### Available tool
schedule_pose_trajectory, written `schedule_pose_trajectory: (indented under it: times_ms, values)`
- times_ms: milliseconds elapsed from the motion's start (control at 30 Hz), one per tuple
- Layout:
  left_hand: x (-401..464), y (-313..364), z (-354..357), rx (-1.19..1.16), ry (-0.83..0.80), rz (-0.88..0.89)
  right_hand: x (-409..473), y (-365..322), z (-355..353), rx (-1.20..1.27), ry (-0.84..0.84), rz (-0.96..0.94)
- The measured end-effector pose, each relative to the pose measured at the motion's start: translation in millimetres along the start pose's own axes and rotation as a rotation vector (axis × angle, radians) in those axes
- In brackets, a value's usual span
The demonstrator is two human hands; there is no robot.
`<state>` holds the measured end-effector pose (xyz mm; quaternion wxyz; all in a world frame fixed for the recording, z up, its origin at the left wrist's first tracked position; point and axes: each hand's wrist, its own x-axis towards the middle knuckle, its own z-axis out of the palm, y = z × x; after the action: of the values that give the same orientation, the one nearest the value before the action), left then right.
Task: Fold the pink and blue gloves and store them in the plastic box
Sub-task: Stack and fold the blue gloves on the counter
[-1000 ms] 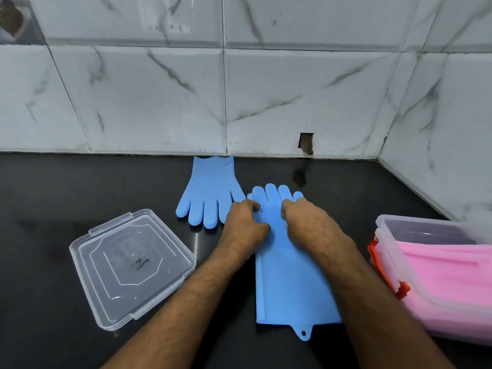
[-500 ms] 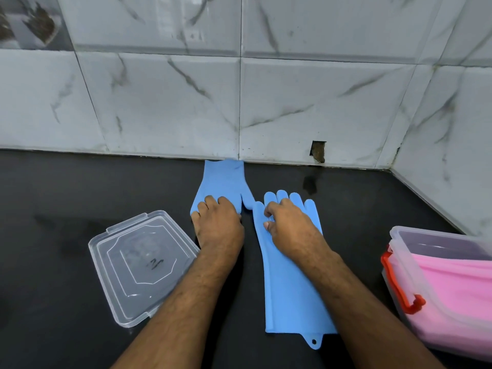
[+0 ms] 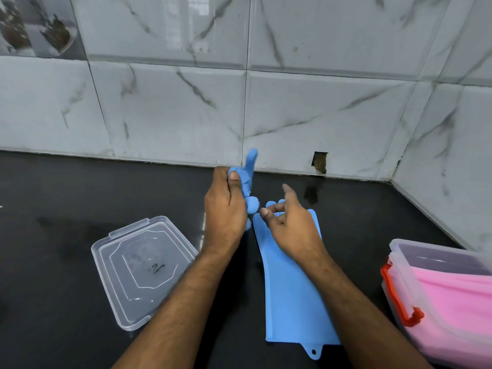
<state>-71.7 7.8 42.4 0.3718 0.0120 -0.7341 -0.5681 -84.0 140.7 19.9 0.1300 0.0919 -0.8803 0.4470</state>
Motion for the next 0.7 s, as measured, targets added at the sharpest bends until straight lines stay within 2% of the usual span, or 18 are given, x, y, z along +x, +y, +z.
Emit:
schedule_pose_trajectory:
  times_ms: [67, 133, 233, 333, 433, 500, 533, 567, 600, 667, 700]
  values:
    - [-4.6, 8.6, 2.0, -0.289, -0.048, -0.123, 1.8, 0.9, -0.1, 0.216, 0.033, 0.079]
    - [-5.8, 14.5, 0.4, -0.634, -0.098, -0.328, 3.2, 1.5, 1.0, 0.476, 0.01, 0.22]
    - [-4.2, 18.6, -6.8, -1.018, -0.211, -0.716, 2.4, -1.4, -0.5, 0.768, -0.155, 0.358]
    - [-4.0, 10.7, -8.7, -0.971, -0.167, -0.763, 1.6, -4.3, -6.2, 1.013, -0.241, 0.374]
    - [-3.6, 6.6, -8.0, -0.985, -0.148, -0.806, 4.5, -6.3, -11.3, 1.173, -0.168, 0.364]
    - [-1.3, 6.3, -7.5, -1.207, -0.262, -1.003, 6.1, -6.8, -13.5, 1.207, -0.086, 0.346]
    - [1.6, 10.5, -8.5, -1.295, -0.383, -1.078, 7.3, -6.1, -14.6, 1.214, -0.036, 0.337]
    - [3.0, 10.1, -8.6, -1.338, -0.462, -1.07, 8.6, -5.2, -16.0, 1.211, 0.02, 0.324]
    - [5.2, 7.4, -6.6, -1.228, -0.472, -0.984, 10.1, -3.5, -18.2, 1.203, 0.079, 0.307]
    - [5.2, 2.6, -2.9, -0.813, -0.34, -0.713, 12.4, -0.1, -23.8, 1.182, 0.206, 0.276]
    - [4.2, -0.5, -2.0, -0.685, -0.287, -0.609, 13.6, 1.6, -26.4, 1.166, 0.269, 0.262]
